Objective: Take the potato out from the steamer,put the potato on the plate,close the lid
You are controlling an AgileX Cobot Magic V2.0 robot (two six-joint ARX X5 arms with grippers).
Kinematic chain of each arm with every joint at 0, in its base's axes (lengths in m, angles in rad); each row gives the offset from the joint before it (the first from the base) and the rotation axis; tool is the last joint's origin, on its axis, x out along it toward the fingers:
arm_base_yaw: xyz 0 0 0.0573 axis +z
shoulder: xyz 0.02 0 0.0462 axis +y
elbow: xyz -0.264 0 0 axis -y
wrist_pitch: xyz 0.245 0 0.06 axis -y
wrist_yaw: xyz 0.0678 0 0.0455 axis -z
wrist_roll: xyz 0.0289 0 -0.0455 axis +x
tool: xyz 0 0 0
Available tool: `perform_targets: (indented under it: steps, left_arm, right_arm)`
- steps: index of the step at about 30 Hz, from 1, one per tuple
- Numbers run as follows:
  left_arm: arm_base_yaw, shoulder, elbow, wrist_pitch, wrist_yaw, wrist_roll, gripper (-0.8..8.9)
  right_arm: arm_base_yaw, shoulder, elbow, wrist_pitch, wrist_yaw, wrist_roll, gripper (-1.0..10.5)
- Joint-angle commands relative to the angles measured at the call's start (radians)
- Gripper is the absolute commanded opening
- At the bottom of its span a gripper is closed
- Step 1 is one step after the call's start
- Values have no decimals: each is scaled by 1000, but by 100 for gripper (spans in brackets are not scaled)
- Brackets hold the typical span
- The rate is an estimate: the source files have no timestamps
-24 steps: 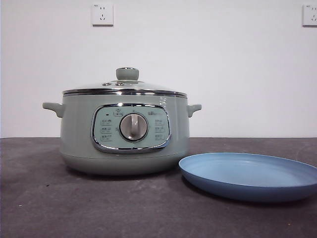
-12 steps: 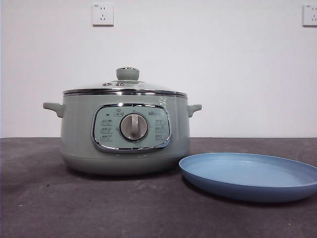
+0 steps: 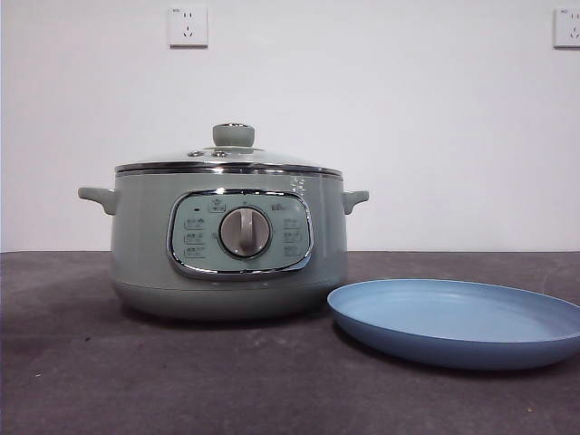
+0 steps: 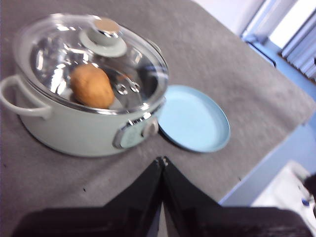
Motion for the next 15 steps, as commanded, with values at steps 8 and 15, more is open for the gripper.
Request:
perform_targets:
  steps: [8, 15]
  left_arm:
    - [-10, 1, 6, 0, -35, 48, 675]
    - [-11, 1, 6, 16, -35, 48, 691]
  right_arm:
    - [19, 15, 11, -8, 0, -53, 532]
    - [20, 16, 11, -8, -1, -45, 693]
